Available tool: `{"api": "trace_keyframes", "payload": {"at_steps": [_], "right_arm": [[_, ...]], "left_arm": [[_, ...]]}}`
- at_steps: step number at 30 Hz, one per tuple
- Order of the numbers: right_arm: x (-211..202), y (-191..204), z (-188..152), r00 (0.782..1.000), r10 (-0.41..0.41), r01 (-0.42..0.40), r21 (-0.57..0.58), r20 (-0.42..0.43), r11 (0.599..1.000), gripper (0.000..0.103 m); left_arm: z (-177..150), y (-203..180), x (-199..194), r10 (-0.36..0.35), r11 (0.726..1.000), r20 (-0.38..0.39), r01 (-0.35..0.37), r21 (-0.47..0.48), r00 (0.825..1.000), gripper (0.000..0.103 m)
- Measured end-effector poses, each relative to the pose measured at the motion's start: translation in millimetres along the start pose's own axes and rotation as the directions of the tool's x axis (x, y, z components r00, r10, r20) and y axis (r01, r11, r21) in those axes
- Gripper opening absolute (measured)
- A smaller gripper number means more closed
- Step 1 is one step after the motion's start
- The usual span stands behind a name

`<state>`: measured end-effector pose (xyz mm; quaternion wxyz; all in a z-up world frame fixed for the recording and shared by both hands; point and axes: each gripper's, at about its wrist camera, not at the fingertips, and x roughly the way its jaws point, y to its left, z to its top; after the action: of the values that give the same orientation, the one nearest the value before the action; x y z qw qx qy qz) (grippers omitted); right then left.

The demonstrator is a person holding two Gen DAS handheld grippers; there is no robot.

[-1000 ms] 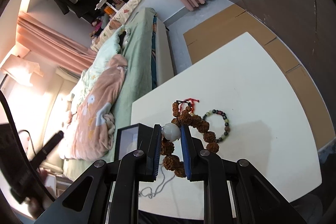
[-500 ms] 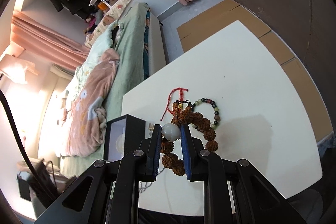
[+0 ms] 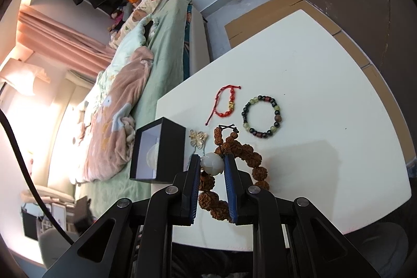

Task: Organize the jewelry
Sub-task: 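Carry the pendant chain over the black box with the left gripper while the right holds the bracelet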

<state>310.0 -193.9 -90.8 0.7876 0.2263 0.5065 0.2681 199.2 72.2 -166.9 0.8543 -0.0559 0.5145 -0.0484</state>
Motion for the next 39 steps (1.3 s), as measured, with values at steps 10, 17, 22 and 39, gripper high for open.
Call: {"api": "trace_keyframes", "payload": {"at_steps": [10,17,22,39], "right_arm": [[3.8,6.2,-6.4,1.000,-0.004,0.004,-0.008,-0.015,1.000,0.020],[2.8,11.4,-8.9,1.000,-0.005,0.005,-0.017,-0.017,1.000,0.020],[-4.8,10.2,-5.1,1.000,-0.007,0.007,-0.012,0.002,1.000,0.020],[-28.0,35.2,16.3,0.997,0.022,-0.018,-0.050,0.071,0.999,0.020]], "left_arm": [[-11.8,-3.0,4.4,0.108,0.992,0.040,-0.111,0.068,0.993,0.013],[-2.6,5.3,-4.0,0.052,0.998,0.029,-0.053,0.038,0.998,0.013],[15.3,3.1,-31.7,0.011,1.000,0.101,-0.013,0.019,0.995,0.013],[120.0,-40.4,-201.7,-0.056,0.992,0.550,-0.017,0.128,0.833,0.013]]}}
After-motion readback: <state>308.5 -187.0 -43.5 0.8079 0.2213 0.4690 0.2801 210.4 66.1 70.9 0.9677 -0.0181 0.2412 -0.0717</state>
